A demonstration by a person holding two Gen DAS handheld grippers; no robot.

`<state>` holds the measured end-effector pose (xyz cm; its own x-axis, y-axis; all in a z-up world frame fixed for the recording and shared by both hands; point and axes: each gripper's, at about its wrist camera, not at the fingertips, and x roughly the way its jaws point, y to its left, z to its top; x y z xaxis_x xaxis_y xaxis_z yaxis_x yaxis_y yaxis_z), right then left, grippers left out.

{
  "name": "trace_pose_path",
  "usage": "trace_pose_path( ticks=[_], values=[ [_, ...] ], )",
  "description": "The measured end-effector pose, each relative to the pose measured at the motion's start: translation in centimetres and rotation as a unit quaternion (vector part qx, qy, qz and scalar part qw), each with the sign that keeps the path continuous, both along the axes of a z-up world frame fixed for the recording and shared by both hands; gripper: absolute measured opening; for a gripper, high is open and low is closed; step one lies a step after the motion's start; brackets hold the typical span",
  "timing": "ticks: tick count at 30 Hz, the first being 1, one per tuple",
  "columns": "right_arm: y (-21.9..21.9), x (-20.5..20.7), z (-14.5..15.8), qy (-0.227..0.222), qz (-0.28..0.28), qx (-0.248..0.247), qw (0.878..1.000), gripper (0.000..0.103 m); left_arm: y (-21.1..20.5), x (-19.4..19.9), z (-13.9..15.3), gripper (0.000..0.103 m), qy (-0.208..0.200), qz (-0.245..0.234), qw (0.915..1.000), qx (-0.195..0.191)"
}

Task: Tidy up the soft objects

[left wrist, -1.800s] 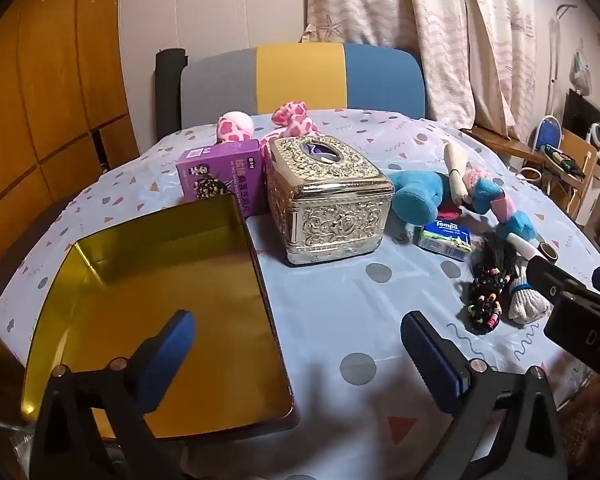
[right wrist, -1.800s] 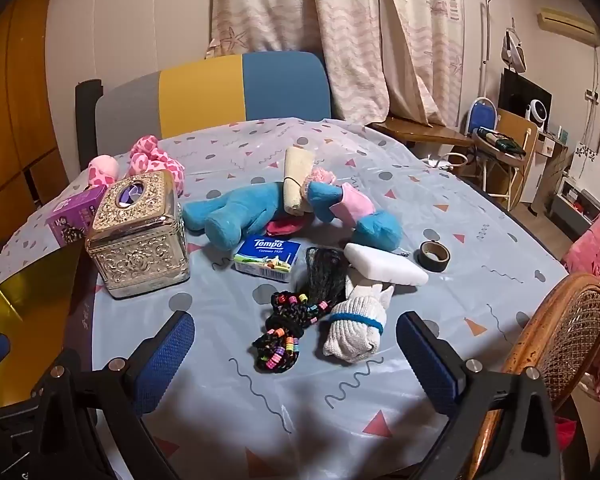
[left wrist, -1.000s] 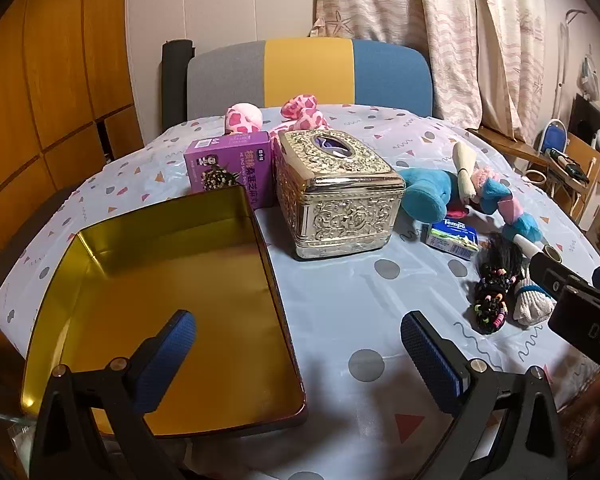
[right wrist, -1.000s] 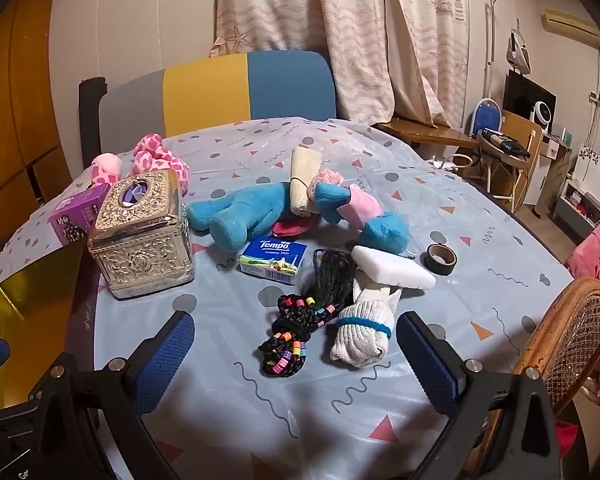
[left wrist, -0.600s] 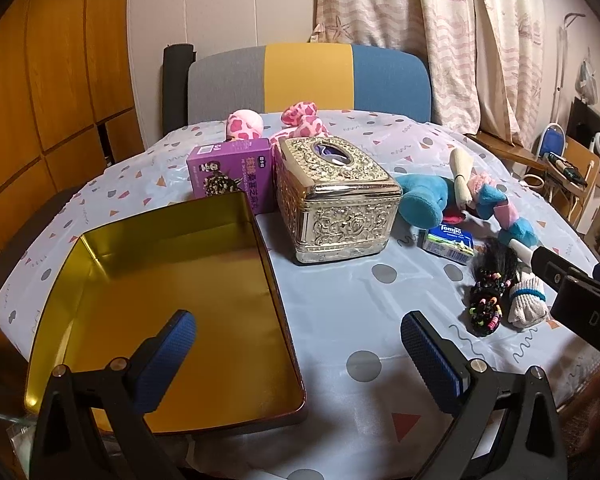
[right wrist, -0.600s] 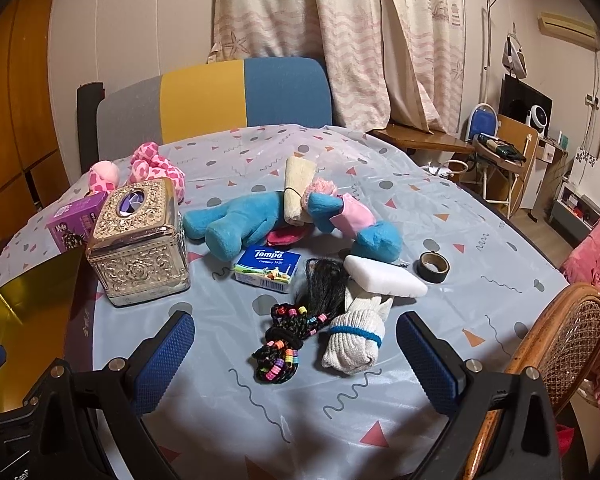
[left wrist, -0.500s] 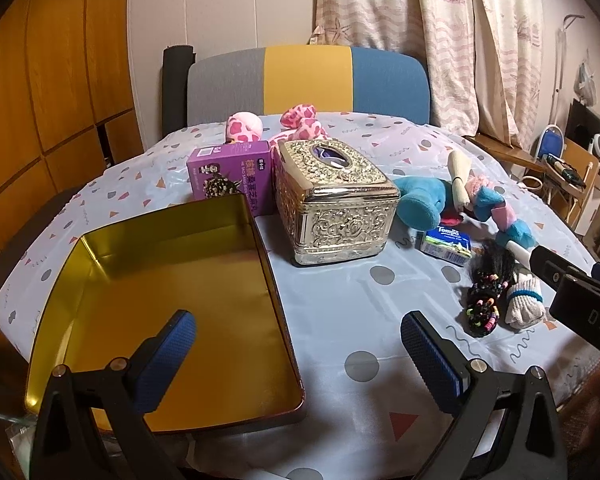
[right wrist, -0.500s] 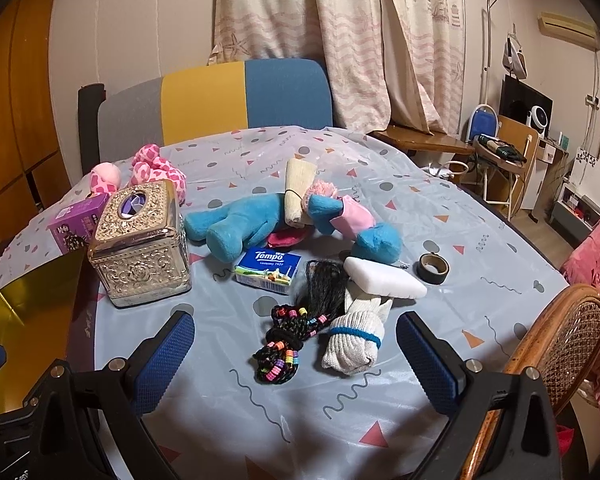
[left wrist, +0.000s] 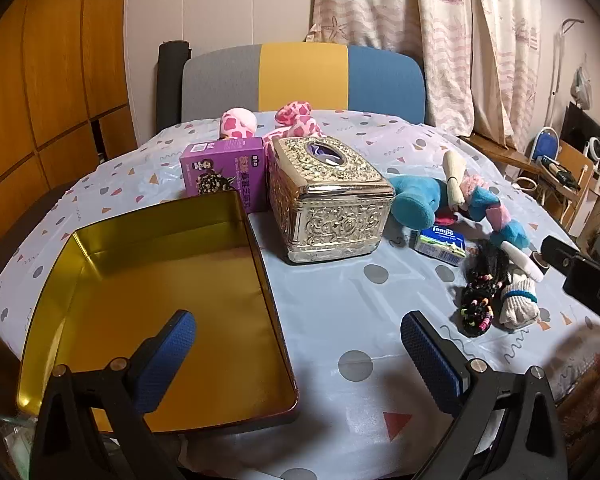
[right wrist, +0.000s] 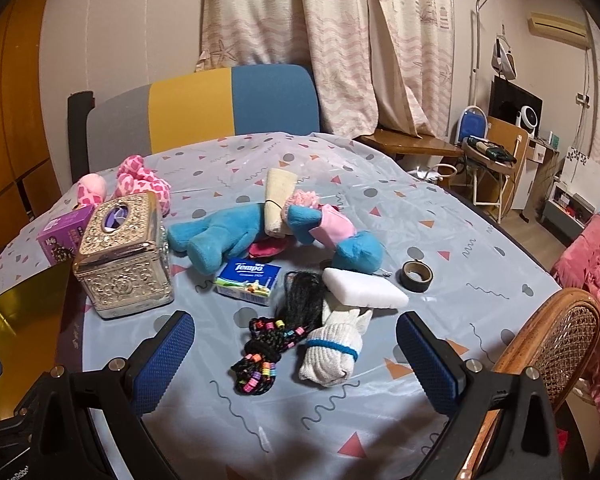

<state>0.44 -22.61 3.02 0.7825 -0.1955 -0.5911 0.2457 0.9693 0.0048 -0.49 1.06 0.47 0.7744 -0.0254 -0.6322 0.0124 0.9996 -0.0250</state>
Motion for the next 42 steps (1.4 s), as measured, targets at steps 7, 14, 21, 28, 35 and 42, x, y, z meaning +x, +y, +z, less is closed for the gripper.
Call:
trace_pose_path(
  ticks=[7, 14, 21, 28, 35, 42],
  values=[
    [-1.5, 0.3, 0.1, 0.0, -0.011, 0.003, 1.0, 0.103, -0.4, 0.4, -0.3, 0.103, 0.007, -0.005, 0.9999, 0.007],
    [-2.7, 0.6, 0.2, 0.0, -0.021, 0.006, 1.0, 0.103, -1.1, 0.9, -0.3, 0.103, 0.011, -0.021, 0.9997, 0.01],
    [-4.3, 0.8, 0.2, 0.004, -0.032, 0.011, 0.999, 0.103, -1.9, 1.4, -0.1, 0.103, 0.012, -0.044, 0.9989, 0.01],
    [-5.9, 1.1, 0.0, 0.009, -0.044, 0.021, 0.999, 0.103, -2.8, 1.9, 0.2, 0.103, 0.012, -0.069, 0.9975, 0.014],
    [-6.7, 1.4, 0.1, 0.006, -0.045, 0.037, 0.998, 0.103, -3.8, 2.2, 0.1, 0.103, 0.018, -0.086, 0.9961, 0.014],
    [-8.7, 1.3, 0.3, 0.0, -0.061, 0.065, 0.996, 0.103, -5.1, 3.4, -0.2, 0.103, 0.044, -0.114, 0.9924, -0.011]
  ],
)
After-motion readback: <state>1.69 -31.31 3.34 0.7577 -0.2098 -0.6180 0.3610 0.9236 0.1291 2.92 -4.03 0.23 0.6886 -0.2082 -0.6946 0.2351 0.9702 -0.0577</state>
